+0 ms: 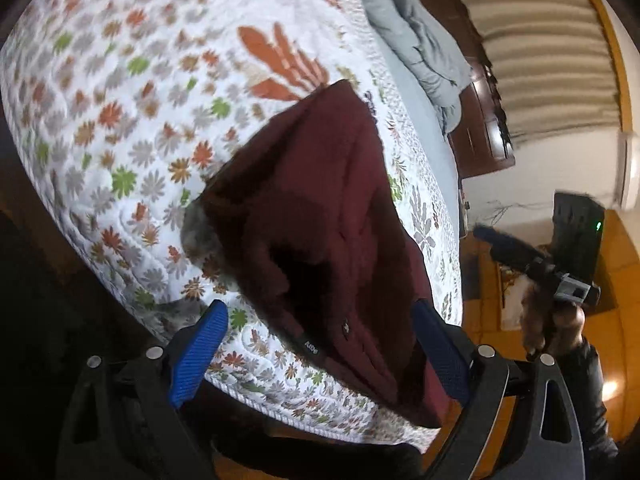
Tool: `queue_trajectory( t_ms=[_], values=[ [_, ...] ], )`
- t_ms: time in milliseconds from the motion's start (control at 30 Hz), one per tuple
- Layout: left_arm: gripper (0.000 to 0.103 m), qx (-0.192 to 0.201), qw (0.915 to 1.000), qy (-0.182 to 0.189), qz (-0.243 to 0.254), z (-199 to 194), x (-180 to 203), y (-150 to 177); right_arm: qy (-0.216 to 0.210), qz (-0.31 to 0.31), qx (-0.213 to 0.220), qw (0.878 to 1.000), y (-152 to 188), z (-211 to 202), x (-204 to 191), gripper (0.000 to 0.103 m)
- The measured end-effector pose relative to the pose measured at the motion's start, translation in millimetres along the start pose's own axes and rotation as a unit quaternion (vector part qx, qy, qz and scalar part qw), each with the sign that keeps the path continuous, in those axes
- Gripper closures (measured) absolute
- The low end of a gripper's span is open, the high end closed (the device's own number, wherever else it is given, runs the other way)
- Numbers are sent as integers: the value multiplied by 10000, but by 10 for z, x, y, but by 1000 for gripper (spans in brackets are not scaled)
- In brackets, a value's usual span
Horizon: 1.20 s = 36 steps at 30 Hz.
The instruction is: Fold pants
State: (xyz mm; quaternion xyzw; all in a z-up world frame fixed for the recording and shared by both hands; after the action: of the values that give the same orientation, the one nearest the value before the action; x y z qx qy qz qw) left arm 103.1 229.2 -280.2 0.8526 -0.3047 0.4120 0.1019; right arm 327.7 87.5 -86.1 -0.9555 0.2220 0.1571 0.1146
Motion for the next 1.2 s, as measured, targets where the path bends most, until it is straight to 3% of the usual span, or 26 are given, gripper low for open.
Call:
queue_trajectory(
  t_ms=[100,200,333,500,533,633,667,1000,1067,1133,1200],
  values=[
    [10,-6,9999,-19,-166,76,-49,-81,-373,-388,-93,9985,-271,196,-92,13],
    [9,22,9994,-21,-333,133,-75,-165,-113,-644,-521,9965,-484,420,-80,13],
    [9,35,9990,73,-433,228,-52,-252,-526,-526,-909,9931,-719,605,41,13],
    [10,95,9983,148,-561,349,-60,-346,-931,-528,-1076,9884,-1073,826,162,13],
    [12,154,9979,222,-589,340,-70,-362,-1006,-530,-1130,9871,-1108,855,160,13],
    [33,216,9980,118,-590,311,-186,-373,-1339,-562,-1453,9787,-1225,1060,155,13],
    [36,210,9977,127,-626,314,-219,-385,-1437,-596,-1576,9752,-1253,1135,141,13],
    [39,220,9980,142,-578,368,-248,-424,-1944,-809,-2396,9477,-1370,1603,77,13],
    [42,208,9980,153,-572,369,-263,-427,-2040,-749,-2431,9454,-1407,1647,79,22],
    [48,193,9981,156,-562,361,-270,-412,-2112,-730,-2431,9439,-1437,1638,93,64],
    [53,194,9982,180,-536,352,-265,-409,-2143,-716,-2461,9425,-1449,1597,115,71]
  ],
)
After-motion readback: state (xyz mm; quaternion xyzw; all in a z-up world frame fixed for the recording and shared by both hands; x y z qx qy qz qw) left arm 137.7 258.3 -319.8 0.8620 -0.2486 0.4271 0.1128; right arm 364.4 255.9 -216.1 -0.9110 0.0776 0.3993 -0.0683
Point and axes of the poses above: each gripper's, at about its wrist camera, not at the fingertips, and z roughly the way its jaws point, x to its right, y to its underside, the point moved 4 cm from there along z, roughly the way its jaws point, and after that the axes turned 5 degrees about -y, right-handed, at the moved point
